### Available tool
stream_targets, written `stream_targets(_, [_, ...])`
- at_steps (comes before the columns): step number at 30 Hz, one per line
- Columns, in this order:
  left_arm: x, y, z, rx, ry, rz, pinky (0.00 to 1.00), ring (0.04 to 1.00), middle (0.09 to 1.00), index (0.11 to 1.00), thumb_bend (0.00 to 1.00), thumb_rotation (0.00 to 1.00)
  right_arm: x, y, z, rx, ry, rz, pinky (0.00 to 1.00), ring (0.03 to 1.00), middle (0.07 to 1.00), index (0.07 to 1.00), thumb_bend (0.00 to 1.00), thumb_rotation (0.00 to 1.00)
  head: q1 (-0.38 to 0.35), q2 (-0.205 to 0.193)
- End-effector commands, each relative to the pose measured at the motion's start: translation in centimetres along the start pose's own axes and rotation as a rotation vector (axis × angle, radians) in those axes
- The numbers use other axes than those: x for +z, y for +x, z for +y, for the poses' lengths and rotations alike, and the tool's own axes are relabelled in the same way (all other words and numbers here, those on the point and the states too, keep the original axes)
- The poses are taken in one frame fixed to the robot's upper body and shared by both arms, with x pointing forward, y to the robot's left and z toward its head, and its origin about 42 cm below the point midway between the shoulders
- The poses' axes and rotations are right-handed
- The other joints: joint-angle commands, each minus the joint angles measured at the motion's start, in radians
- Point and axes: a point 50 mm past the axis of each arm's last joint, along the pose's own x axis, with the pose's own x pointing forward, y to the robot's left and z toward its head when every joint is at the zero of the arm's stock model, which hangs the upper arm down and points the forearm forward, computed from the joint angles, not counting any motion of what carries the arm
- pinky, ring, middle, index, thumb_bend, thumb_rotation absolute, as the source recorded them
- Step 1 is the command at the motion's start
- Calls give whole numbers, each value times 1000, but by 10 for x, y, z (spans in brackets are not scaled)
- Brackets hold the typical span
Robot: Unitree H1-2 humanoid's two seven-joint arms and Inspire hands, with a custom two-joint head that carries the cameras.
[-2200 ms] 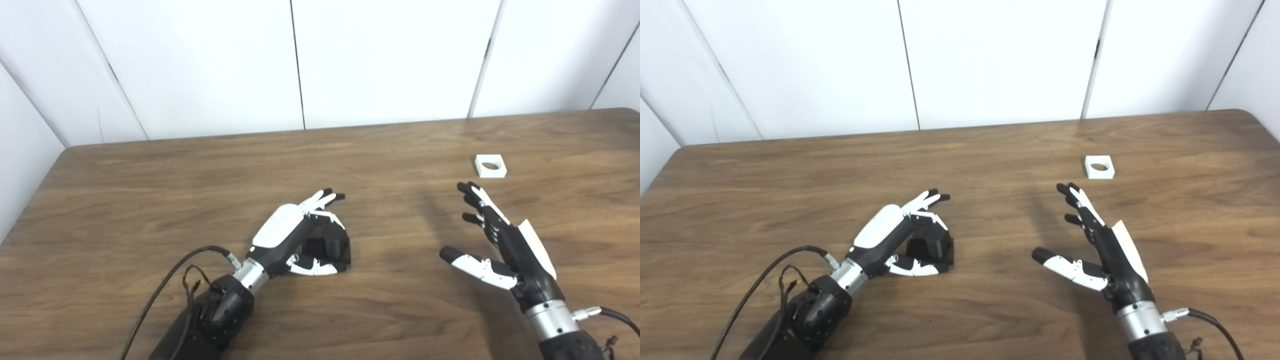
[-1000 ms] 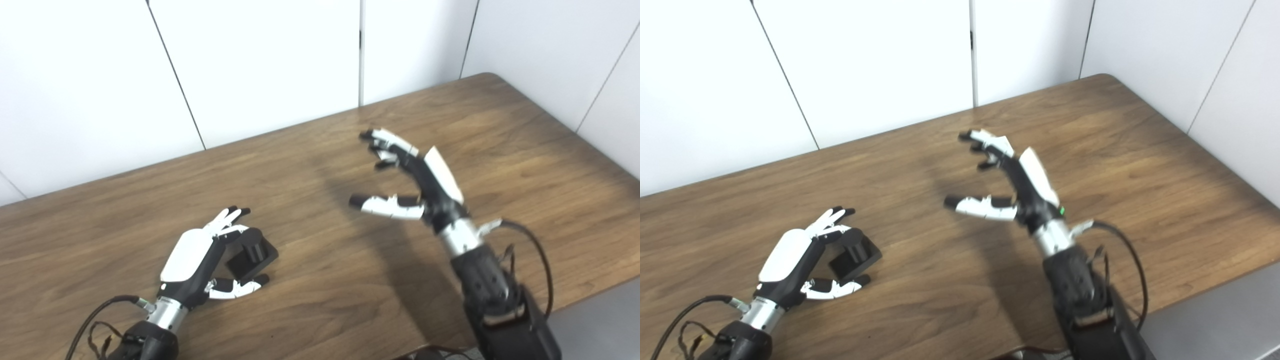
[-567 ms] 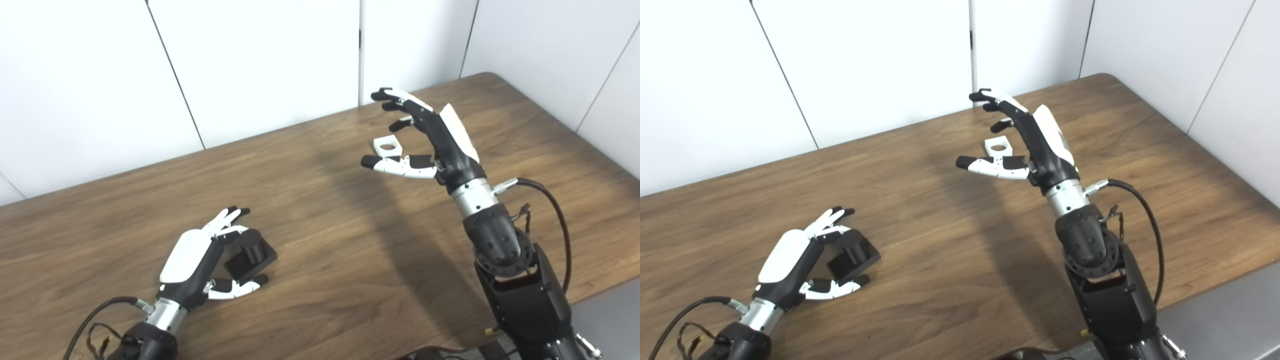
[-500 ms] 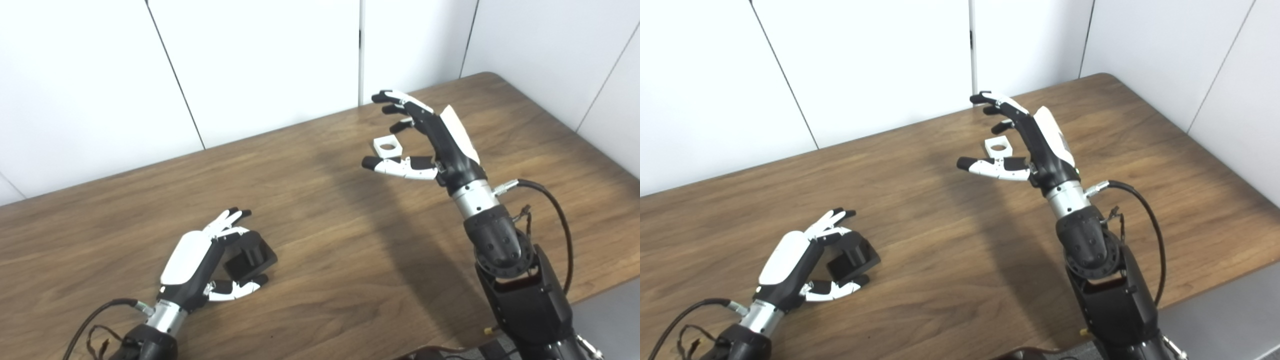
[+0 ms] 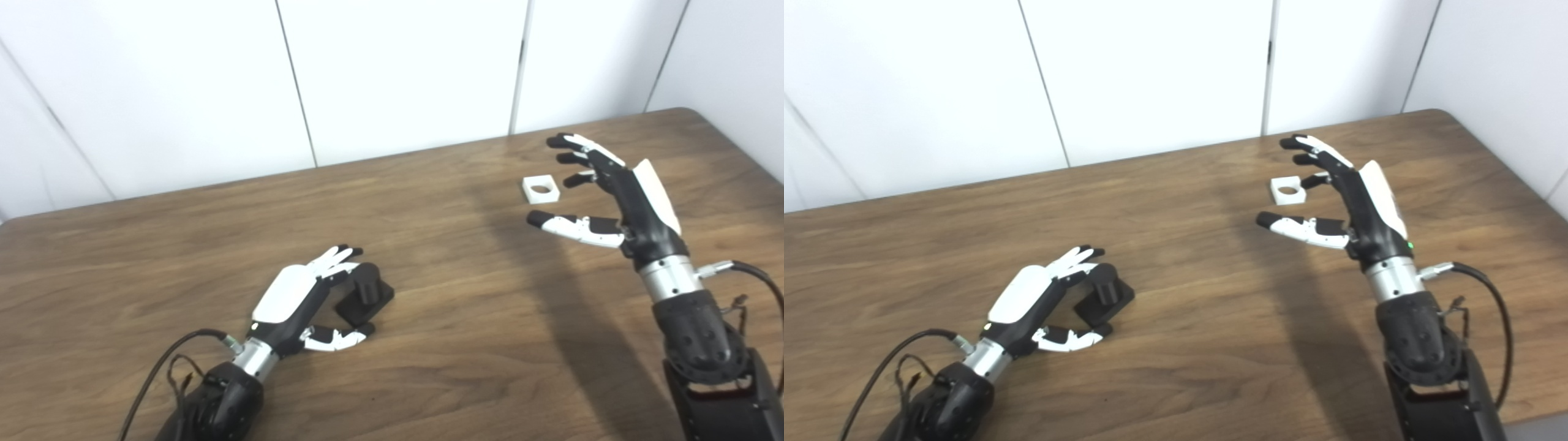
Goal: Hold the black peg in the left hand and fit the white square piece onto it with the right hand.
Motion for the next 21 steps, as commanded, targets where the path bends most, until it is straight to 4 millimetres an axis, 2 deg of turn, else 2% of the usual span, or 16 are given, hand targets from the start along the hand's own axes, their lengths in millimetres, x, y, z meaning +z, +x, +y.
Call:
stream_targets(1, [-15, -21, -26, -106, 7, 126, 935, 981, 943, 777, 868, 246, 9, 8, -9, -35, -14, -74, 633, 792, 875, 810, 697, 343, 6, 11])
stream_targets(14, [-21, -23, -25, -87, 8, 135, 912, 963, 930, 724, 869, 264, 6, 13, -3, -20, -12, -72, 622, 780, 863, 799, 703, 332, 13, 18])
stream_targets(21, [-20, -25, -23, -61, -1, 126, 905, 949, 922, 716, 857, 271, 3, 12, -1, -8, 16, -54, 655, 792, 868, 797, 707, 317, 37, 21])
